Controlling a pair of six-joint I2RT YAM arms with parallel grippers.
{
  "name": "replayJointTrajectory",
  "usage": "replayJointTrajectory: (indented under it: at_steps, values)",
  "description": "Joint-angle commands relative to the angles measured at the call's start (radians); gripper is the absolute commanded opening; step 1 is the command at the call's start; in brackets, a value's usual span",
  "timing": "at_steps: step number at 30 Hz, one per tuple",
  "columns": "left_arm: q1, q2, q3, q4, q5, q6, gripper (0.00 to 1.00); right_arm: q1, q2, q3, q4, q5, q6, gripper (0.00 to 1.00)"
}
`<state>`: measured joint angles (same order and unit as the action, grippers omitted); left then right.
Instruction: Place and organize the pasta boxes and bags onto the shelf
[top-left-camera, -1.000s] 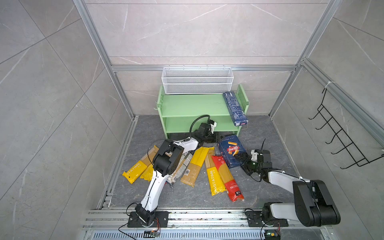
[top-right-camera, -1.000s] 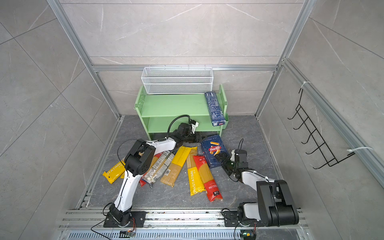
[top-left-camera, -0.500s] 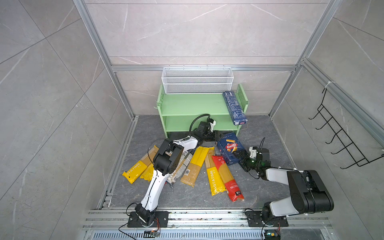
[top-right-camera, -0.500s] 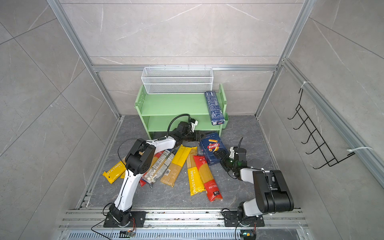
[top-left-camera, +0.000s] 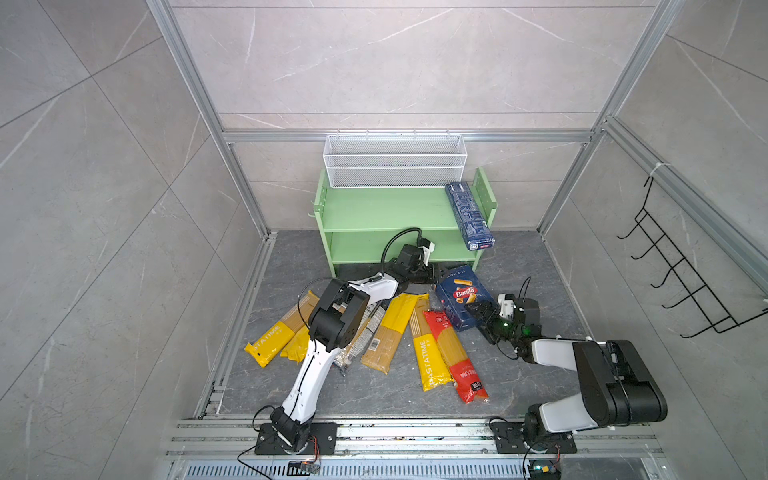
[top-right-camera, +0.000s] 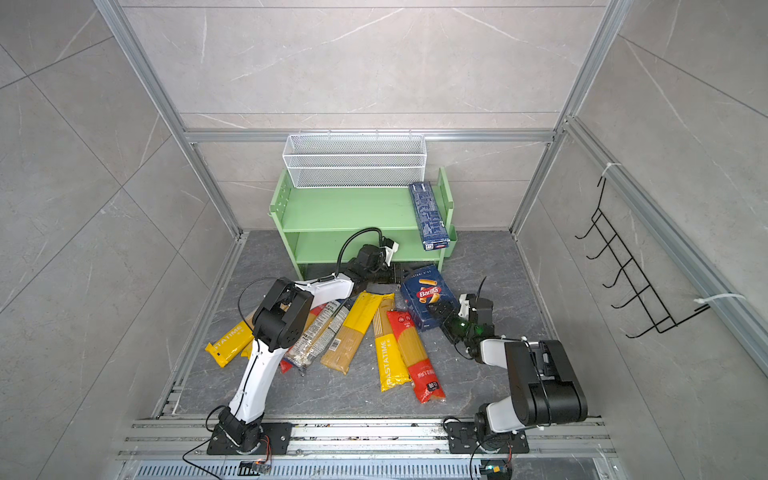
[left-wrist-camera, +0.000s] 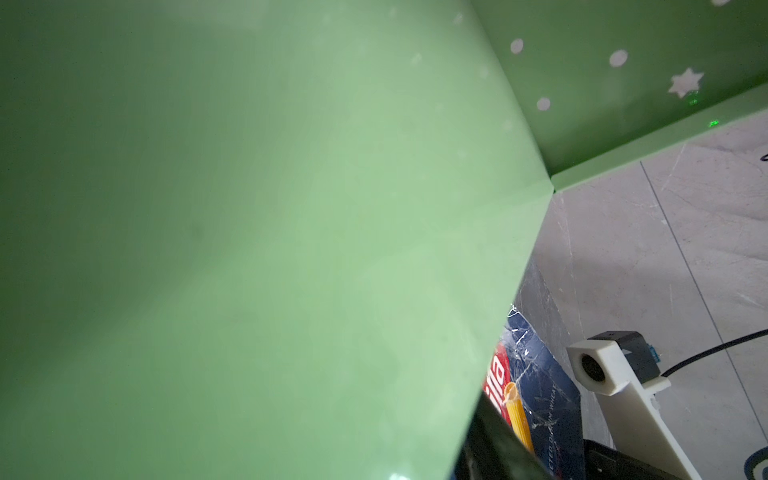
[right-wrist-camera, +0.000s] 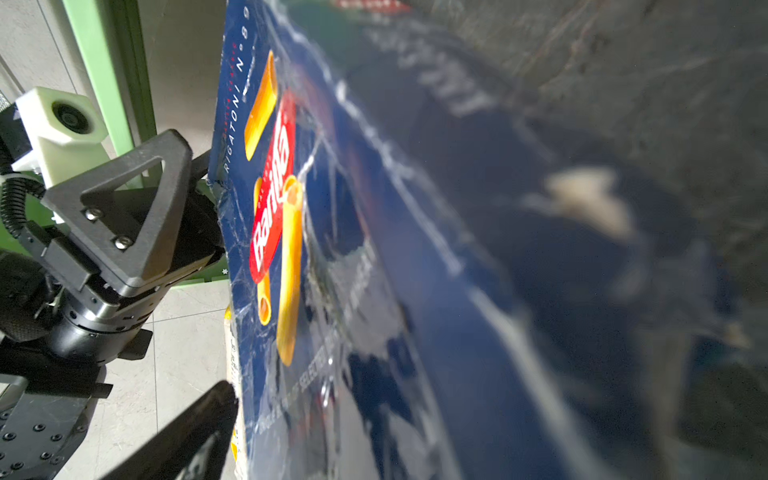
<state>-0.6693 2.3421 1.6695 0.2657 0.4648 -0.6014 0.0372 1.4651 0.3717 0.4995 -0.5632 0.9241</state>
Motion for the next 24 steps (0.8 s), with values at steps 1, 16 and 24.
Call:
replayJointTrajectory:
  at_steps: [1,16,24]
  values:
    - [-0.099,0.032,-0.047,-0.135,0.146,-0.042,0.50,0.015,-0.007,-0.061,-0.205,0.022,-0.012,0.99]
    - [-0.169,0.006,-0.106,-0.128,0.164,-0.044,0.48,0.016,-0.111,-0.108,-0.160,0.008,-0.021,0.99]
    - [-0.200,0.009,-0.104,-0.138,0.176,-0.041,0.47,0.016,-0.092,-0.109,-0.105,-0.012,-0.017,0.99]
